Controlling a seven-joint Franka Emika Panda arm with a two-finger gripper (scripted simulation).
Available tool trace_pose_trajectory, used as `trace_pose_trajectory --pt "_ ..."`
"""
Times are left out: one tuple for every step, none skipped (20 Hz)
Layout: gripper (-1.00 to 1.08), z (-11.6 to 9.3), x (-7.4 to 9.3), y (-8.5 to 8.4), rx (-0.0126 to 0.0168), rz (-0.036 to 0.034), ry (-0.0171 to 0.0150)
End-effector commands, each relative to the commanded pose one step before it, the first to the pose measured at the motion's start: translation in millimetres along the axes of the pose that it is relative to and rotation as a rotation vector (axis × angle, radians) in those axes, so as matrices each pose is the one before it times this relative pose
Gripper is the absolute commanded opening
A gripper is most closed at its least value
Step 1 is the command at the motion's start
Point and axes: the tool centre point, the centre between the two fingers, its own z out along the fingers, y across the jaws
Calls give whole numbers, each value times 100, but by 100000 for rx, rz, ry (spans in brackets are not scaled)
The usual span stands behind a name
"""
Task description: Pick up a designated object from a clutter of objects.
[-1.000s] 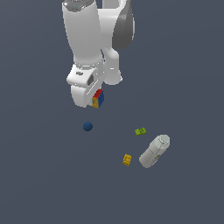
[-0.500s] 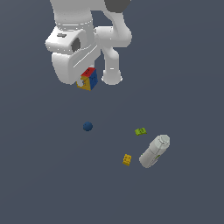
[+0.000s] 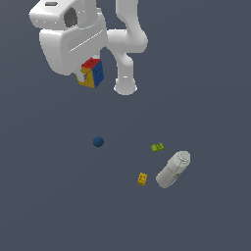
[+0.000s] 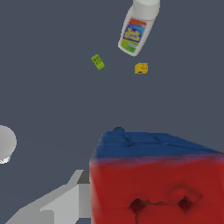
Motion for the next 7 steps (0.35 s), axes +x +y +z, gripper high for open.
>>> trace_pose_trajectory --pt "-100 -659 -106 92 -94 -16 -2" --pt "-100 -105 -19 28 -5 45 -52" --pt "-100 -56 -7 23 0 0 0" --pt "-100 -5 3 20 0 0 0" --pt "-100 46 14 16 0 0 0" --pt "-100 66 17 9 0 0 0" --pt "-100 25 6 2 0 0 0"
